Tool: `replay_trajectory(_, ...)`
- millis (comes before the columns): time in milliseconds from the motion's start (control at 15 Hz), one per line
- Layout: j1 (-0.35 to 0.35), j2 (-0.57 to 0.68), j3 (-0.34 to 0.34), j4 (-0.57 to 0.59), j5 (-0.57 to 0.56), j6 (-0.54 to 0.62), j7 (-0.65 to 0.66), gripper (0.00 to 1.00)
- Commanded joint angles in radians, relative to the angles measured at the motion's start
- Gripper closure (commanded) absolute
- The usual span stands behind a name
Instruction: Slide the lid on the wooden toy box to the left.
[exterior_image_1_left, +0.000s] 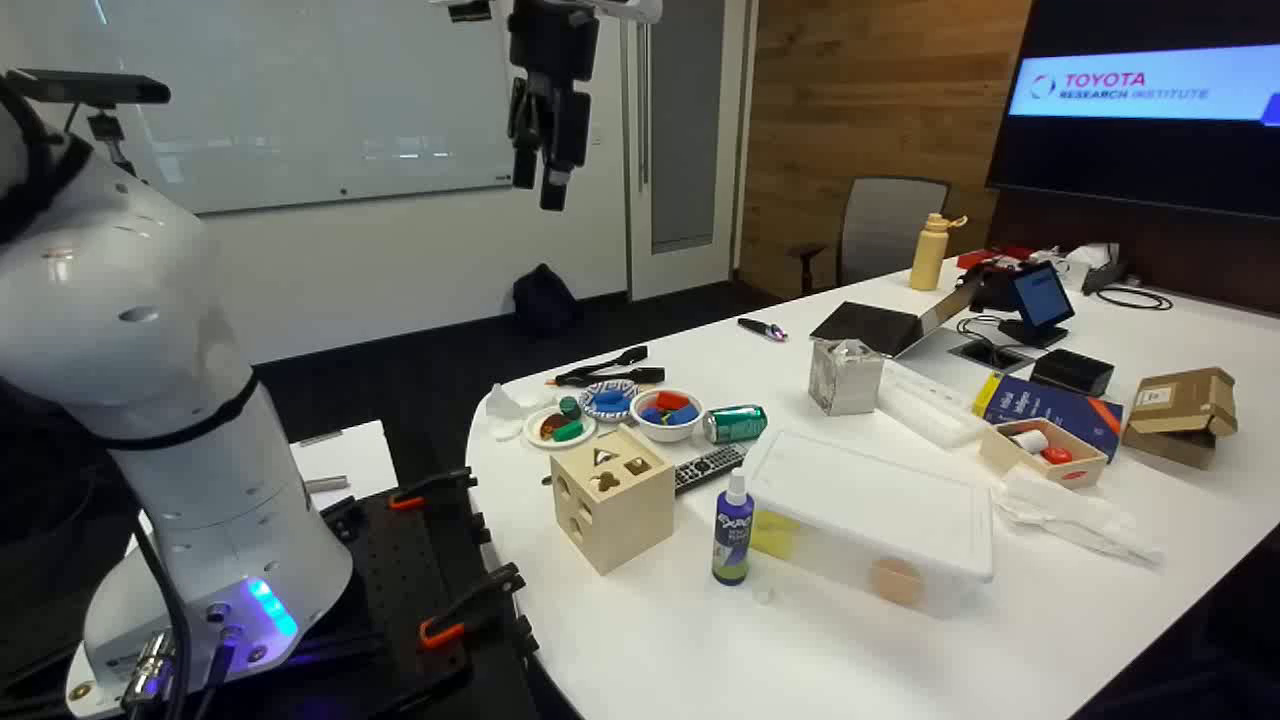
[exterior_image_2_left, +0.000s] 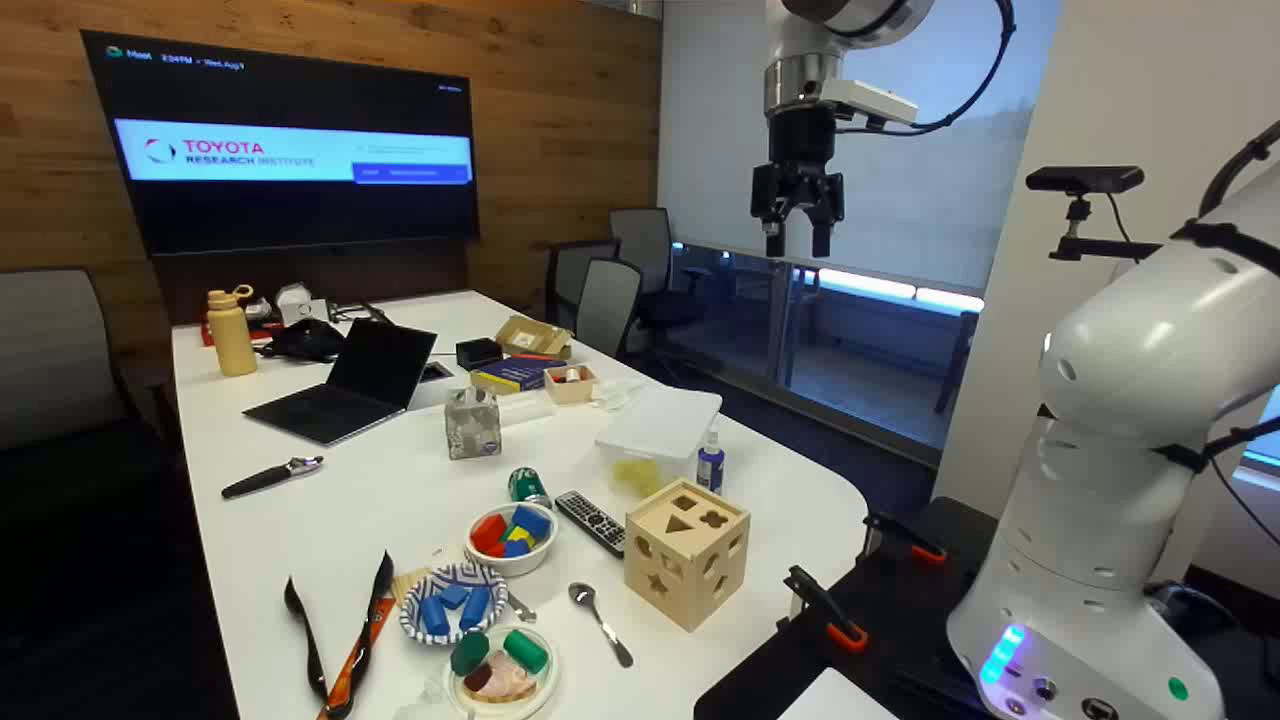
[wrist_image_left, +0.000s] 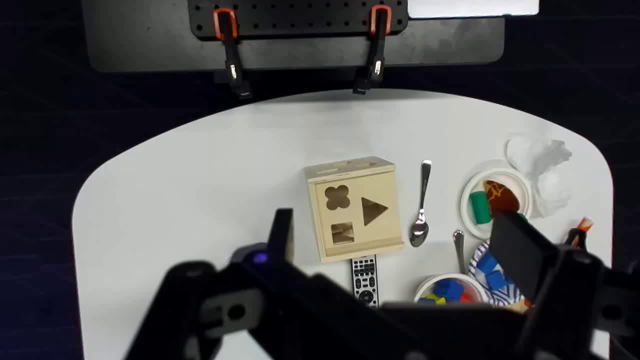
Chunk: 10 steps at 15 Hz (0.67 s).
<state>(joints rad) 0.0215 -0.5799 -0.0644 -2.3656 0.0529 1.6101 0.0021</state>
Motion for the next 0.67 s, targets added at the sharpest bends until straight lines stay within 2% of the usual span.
replay_trajectory(0,-0.018,0.001,0.014,0.002,0.006,-0.002,-0.008,0.0)
replay_trajectory(67,-0.018,0.001,0.014,0.002,0.006,-0.002,-0.008,0.0)
replay_trajectory(133,-0.029,0.02,0.029,-0.007,0.012,0.012,0.054,0.0)
replay_trajectory(333,-0.051,0.061,0.115,-0.068,0.013,0.13,0.288,0.0)
replay_trajectory(600,-0.031,0.174,0.265,-0.147,0.008,0.306,0.606,0.0)
